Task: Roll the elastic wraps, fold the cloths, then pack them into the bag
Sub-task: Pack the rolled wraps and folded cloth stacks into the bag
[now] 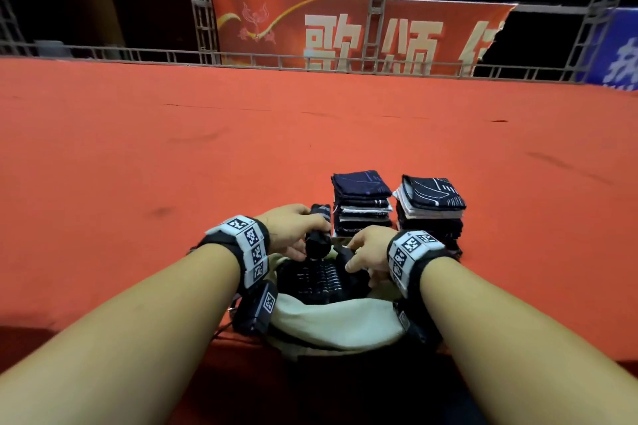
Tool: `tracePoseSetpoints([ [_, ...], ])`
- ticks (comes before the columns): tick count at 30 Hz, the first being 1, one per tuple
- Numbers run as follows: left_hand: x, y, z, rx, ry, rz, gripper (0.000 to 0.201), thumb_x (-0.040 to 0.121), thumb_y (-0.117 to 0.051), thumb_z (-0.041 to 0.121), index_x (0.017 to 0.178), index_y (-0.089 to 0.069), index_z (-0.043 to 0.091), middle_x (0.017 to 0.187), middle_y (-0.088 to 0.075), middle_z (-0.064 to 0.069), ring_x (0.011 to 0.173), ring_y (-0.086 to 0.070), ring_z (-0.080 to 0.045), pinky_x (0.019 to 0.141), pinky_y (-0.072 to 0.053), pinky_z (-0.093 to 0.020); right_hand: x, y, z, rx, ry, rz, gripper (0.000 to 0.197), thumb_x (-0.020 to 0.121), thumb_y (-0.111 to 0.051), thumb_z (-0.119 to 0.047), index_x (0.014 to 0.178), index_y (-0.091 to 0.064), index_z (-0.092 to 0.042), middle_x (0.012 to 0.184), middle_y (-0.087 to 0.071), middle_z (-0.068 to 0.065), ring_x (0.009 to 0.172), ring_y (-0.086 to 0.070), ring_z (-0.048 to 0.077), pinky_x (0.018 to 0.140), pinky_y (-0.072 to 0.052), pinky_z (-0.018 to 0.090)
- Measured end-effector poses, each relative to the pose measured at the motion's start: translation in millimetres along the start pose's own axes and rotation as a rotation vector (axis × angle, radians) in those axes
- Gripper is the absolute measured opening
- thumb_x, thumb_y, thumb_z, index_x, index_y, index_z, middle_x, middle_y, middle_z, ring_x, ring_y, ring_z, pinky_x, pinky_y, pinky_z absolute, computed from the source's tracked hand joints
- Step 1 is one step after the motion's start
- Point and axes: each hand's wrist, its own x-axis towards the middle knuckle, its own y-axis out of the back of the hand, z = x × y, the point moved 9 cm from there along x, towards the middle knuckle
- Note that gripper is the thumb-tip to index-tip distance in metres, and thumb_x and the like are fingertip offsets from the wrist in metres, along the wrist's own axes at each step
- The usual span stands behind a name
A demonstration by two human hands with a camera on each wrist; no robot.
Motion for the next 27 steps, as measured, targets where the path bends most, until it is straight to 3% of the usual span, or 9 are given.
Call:
tracePoseSetpoints([
  [3, 4.5, -1.2, -5.2, -0.012, 0.027, 0.000, 0.029, 0.090, -0.070, 0.026, 0.114, -0.058, 0.014, 0.090, -0.071, -0.008, 0.081, -0.069, -0.031, 0.089, -0.057, -0.049, 5.6, -6.9, -1.2, 0.005, 0.000, -0.017, 0.037, 0.082, -0.081, -0.016, 0.116, -0.064, -0.016, 0.074, -0.067, 0.009, 0.049, -0.067, 0.022, 0.049, -0.056, 0.029],
  [6, 8.1, -2.3, -10.0, -0.025, 0.044, -0.011, 0.026, 0.091, -0.069, 0.024, 0.111, -0.057, 0.013, 0.088, -0.068, -0.006, 0.077, -0.065, -0.030, 0.086, -0.057, -0.046, 8.7, -16.8, 0.1, 0.048, -0.003, -0.102, 0.037, 0.079, -0.084, -0.014, 0.111, -0.066, -0.009, 0.066, -0.068, 0.009, 0.056, -0.068, 0.028, 0.068, -0.063, 0.050],
  [8, 8.5, -2.1, -11.8, -0.026, 0.047, -0.012, 0.025, 0.092, -0.068, 0.022, 0.112, -0.056, 0.012, 0.091, -0.067, -0.008, 0.077, -0.065, -0.030, 0.085, -0.057, -0.046, 7.4, -20.8, 2.4, 0.079, -0.009, -0.164, 0.040, 0.078, -0.083, -0.009, 0.115, -0.067, -0.007, 0.062, -0.069, 0.009, 0.061, -0.069, 0.030, 0.076, -0.060, 0.056],
  [12, 9.5, 1.4, -12.9, -0.047, 0.047, -0.005, 0.031, 0.093, -0.067, 0.020, 0.119, -0.054, 0.009, 0.098, -0.066, -0.014, 0.086, -0.066, -0.034, 0.091, -0.056, -0.052, 6.5, -18.2, -1.8, -0.002, 0.034, -0.148, 0.055, 0.079, -0.083, -0.006, 0.129, -0.062, -0.010, 0.067, -0.074, 0.004, 0.064, -0.072, 0.024, 0.071, -0.063, 0.044],
  [15, 9.5, 6.0, -11.0, -0.056, 0.041, 0.001, 0.035, 0.093, -0.068, 0.021, 0.121, -0.054, 0.008, 0.099, -0.067, -0.015, 0.082, -0.068, -0.034, 0.089, -0.057, -0.050, 12.6, -18.7, -8.3, -0.041, 0.064, -0.085, 0.062, 0.079, -0.083, -0.008, 0.136, -0.059, -0.012, 0.080, -0.072, 0.001, 0.067, -0.074, 0.023, 0.070, -0.063, 0.038],
  [17, 8.2, 10.6, -9.7, -0.043, 0.038, 0.016, 0.034, 0.092, -0.070, 0.023, 0.119, -0.055, 0.009, 0.095, -0.067, -0.015, 0.074, -0.070, -0.032, 0.085, -0.058, -0.048, 13.7, -18.4, -13.6, -0.090, 0.087, -0.073, 0.060, 0.078, -0.084, -0.012, 0.133, -0.061, -0.012, 0.083, -0.072, 0.000, 0.075, -0.076, 0.024, 0.074, -0.063, 0.039],
  [20, 6.1, 13.6, -8.3, -0.040, 0.039, 0.008, 0.035, 0.092, -0.070, 0.024, 0.119, -0.055, 0.009, 0.099, -0.069, -0.018, 0.084, -0.073, -0.038, 0.089, -0.057, -0.051, 13.3, -21.2, -19.3, -0.114, 0.097, -0.090, 0.059, 0.076, -0.086, -0.017, 0.131, -0.063, -0.011, 0.093, -0.074, 0.003, 0.084, -0.076, 0.026, 0.079, -0.063, 0.043],
  [24, 4.1, 13.0, -5.5, -0.037, 0.028, -0.005, 0.035, 0.092, -0.071, 0.026, 0.118, -0.056, 0.009, 0.097, -0.070, -0.016, 0.078, -0.072, -0.034, 0.085, -0.058, -0.048, 14.7, -32.6, -21.6, -0.098, 0.082, -0.083, 0.065, 0.075, -0.088, -0.022, 0.134, -0.060, -0.015, 0.091, -0.074, 0.003, 0.076, -0.076, 0.024, 0.073, -0.064, 0.042],
  [27, 1.8, 9.0, -1.8, -0.027, 0.014, -0.017, 0.034, 0.091, -0.071, 0.026, 0.117, -0.056, 0.010, 0.099, -0.070, -0.015, 0.078, -0.071, -0.031, 0.079, -0.059, -0.044, 12.4, -25.1, -17.6, -0.144, 0.080, -0.084, 0.062, 0.078, -0.085, -0.024, 0.134, -0.060, -0.015, 0.086, -0.076, 0.005, 0.077, -0.076, 0.024, 0.076, -0.063, 0.040],
])
